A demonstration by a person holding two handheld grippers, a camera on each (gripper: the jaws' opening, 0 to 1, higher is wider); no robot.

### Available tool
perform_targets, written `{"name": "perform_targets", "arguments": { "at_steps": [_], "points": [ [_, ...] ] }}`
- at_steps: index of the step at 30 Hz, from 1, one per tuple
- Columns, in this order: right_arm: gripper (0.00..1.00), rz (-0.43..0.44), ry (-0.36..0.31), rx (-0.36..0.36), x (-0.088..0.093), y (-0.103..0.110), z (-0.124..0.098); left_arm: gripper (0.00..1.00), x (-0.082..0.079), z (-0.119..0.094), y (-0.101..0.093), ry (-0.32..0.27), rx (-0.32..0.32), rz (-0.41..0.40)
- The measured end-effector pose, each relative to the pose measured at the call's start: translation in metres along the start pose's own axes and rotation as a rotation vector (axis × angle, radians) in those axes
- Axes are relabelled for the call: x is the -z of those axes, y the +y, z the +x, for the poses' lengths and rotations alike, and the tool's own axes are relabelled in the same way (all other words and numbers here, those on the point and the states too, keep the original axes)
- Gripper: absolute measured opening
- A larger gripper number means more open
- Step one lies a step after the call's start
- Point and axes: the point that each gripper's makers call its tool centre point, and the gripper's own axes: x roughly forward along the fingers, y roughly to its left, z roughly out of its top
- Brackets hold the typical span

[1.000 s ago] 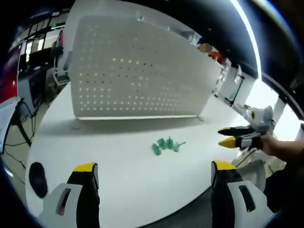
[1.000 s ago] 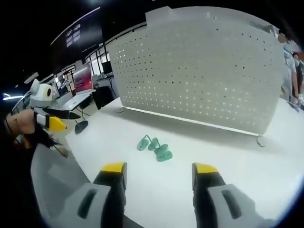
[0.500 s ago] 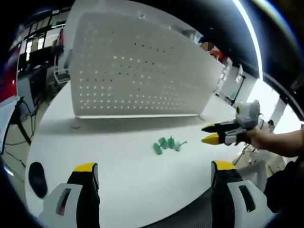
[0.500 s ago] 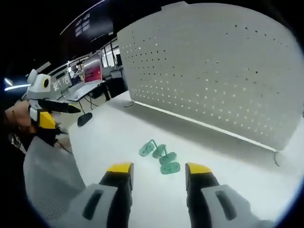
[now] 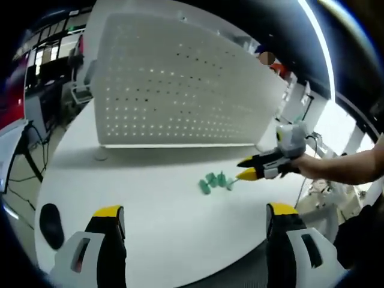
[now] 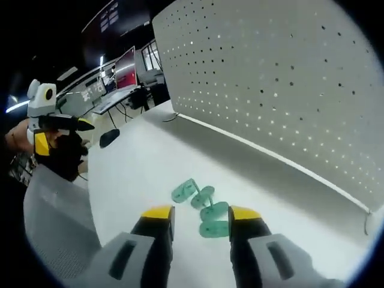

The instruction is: Insert the hook assembly into the mounting plate slot until the hook locks in place.

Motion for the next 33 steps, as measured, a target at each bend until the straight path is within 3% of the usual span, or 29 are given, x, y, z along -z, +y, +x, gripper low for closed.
{"name": "perform_targets", "arguments": {
  "at_steps": [11, 28, 33],
  "points": [
    [0.22, -0.034, 0.048, -0.034, 0.000, -0.012, 0.031, 0.99, 0.011, 0.009, 0.002, 0.034, -0.001, -0.017],
    [0.11, -0.255, 0.127, -0.164, 0.001, 0.002, 0.054, 0.99, 0.012, 0.014, 0.005, 0.048, -0.009, -0.027],
    [0.07, -0.282, 0.150, -0.187, 0.003, 0.004, 0.053, 0.99, 0.012, 0.014, 0.005, 0.050, -0.010, -0.028]
  ]
}}
